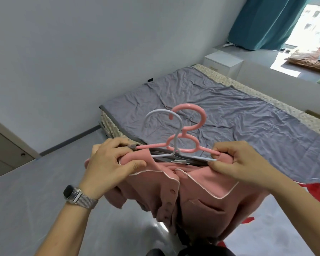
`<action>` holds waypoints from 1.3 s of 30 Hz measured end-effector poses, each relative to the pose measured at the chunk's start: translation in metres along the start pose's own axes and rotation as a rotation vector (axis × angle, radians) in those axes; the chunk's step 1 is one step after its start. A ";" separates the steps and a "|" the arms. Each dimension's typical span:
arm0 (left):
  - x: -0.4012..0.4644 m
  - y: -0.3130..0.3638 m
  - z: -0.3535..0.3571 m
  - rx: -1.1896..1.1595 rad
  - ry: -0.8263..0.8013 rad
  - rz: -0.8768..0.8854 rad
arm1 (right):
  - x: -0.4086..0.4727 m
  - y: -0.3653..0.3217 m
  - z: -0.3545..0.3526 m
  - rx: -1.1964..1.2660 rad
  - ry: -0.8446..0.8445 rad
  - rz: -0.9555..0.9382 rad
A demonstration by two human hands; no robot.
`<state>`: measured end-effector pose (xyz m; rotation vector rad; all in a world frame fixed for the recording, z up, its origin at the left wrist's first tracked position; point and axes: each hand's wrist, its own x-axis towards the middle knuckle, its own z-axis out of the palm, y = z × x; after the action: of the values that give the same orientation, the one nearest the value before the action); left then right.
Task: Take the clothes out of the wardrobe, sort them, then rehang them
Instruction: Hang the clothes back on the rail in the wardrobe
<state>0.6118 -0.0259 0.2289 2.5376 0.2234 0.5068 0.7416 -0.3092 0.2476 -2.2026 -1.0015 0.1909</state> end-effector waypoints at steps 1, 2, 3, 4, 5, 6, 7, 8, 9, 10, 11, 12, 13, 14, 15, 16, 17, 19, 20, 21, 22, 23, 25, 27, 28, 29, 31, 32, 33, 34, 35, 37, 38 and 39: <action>-0.001 0.000 0.001 0.015 0.009 0.007 | 0.000 0.002 0.001 0.017 -0.005 0.009; -0.001 0.002 0.003 0.033 0.019 0.017 | 0.000 0.003 0.002 0.032 -0.015 0.020; -0.001 0.003 0.005 0.055 0.024 0.029 | 0.001 0.003 0.003 0.048 -0.027 0.035; -0.001 0.005 0.008 0.076 0.028 0.043 | 0.001 0.004 0.004 0.062 -0.038 0.048; -0.002 0.007 0.011 0.094 0.031 0.058 | 0.002 0.005 0.005 0.077 -0.046 0.058; -0.002 0.007 0.014 0.104 0.036 0.072 | 0.004 0.005 0.005 0.090 -0.052 0.066; -0.002 0.007 0.016 0.101 0.046 0.083 | 0.005 0.005 0.006 0.101 -0.056 0.068; -0.003 0.007 0.016 0.084 0.061 0.085 | 0.007 0.005 0.007 0.110 -0.063 0.069; -0.004 0.008 0.016 0.054 0.079 0.076 | 0.010 0.004 0.008 0.113 -0.074 0.064; -0.007 0.009 0.016 0.023 0.109 0.058 | 0.014 0.002 0.011 0.114 -0.088 0.057; -0.010 0.011 0.016 0.000 0.156 0.029 | 0.019 0.000 0.014 0.117 -0.102 0.046; -0.015 0.015 0.017 -0.010 0.223 -0.014 | 0.025 -0.003 0.018 0.127 -0.116 0.033; -0.019 0.019 0.017 -0.012 0.303 -0.071 | 0.031 -0.006 0.024 0.138 -0.134 0.022; -0.024 0.022 0.018 -0.010 0.382 -0.136 | 0.037 -0.009 0.032 0.148 -0.157 0.009; -0.029 0.025 0.019 -0.011 0.448 -0.199 | 0.043 -0.013 0.041 0.150 -0.185 -0.006; -0.035 0.026 0.019 -0.016 0.501 -0.254 | 0.049 -0.017 0.051 0.153 -0.215 -0.022; -0.042 0.026 0.020 -0.031 0.542 -0.293 | 0.055 -0.021 0.061 0.160 -0.249 -0.039; -0.057 0.030 0.016 -0.096 0.614 -0.389 | 0.064 -0.030 0.083 0.164 -0.322 -0.082; -0.066 0.030 0.014 -0.137 0.643 -0.465 | 0.068 -0.035 0.095 0.163 -0.357 -0.103; -0.075 0.029 0.012 -0.172 0.657 -0.566 | 0.070 -0.043 0.106 0.169 -0.388 -0.120; -0.085 0.026 0.012 -0.199 0.641 -0.681 | 0.071 -0.051 0.118 0.178 -0.424 -0.131; -0.095 0.022 0.012 -0.240 0.593 -0.788 | 0.072 -0.060 0.130 0.193 -0.460 -0.141; -0.114 0.013 0.014 -0.444 0.487 -0.927 | 0.070 -0.078 0.155 0.230 -0.525 -0.150; -0.130 0.006 0.012 -0.674 0.515 -0.975 | 0.066 -0.100 0.180 0.261 -0.602 -0.179; -0.139 0.000 0.009 -0.711 0.577 -0.978 | 0.062 -0.113 0.193 0.261 -0.639 -0.197; -0.148 -0.005 0.005 -0.710 0.649 -0.974 | 0.058 -0.127 0.204 0.267 -0.664 -0.216; -0.170 -0.017 -0.010 -0.676 0.774 -0.975 | 0.049 -0.159 0.225 0.311 -0.713 -0.231; -0.182 -0.025 -0.019 -0.660 0.816 -0.981 | 0.044 -0.175 0.236 0.341 -0.739 -0.230; -0.195 -0.031 -0.030 -0.639 0.845 -0.991 | 0.040 -0.191 0.247 0.377 -0.772 -0.221; -0.209 -0.039 -0.042 -0.617 0.868 -1.010 | 0.037 -0.207 0.259 0.410 -0.806 -0.199; -0.224 -0.047 -0.053 -0.593 0.891 -1.028 | 0.034 -0.222 0.273 0.443 -0.841 -0.175; -0.255 -0.064 -0.073 -0.568 0.950 -1.044 | 0.030 -0.253 0.302 0.470 -0.904 -0.136; -0.270 -0.072 -0.082 -0.567 0.983 -1.050 | 0.027 -0.268 0.316 0.483 -0.929 -0.133; -0.286 -0.078 -0.092 -0.560 1.016 -1.066 | 0.023 -0.285 0.330 0.501 -0.957 -0.141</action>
<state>0.3091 0.0105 0.1708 1.1484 1.4289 1.1094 0.4548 0.0144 0.1911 -1.5279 -1.3835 1.3557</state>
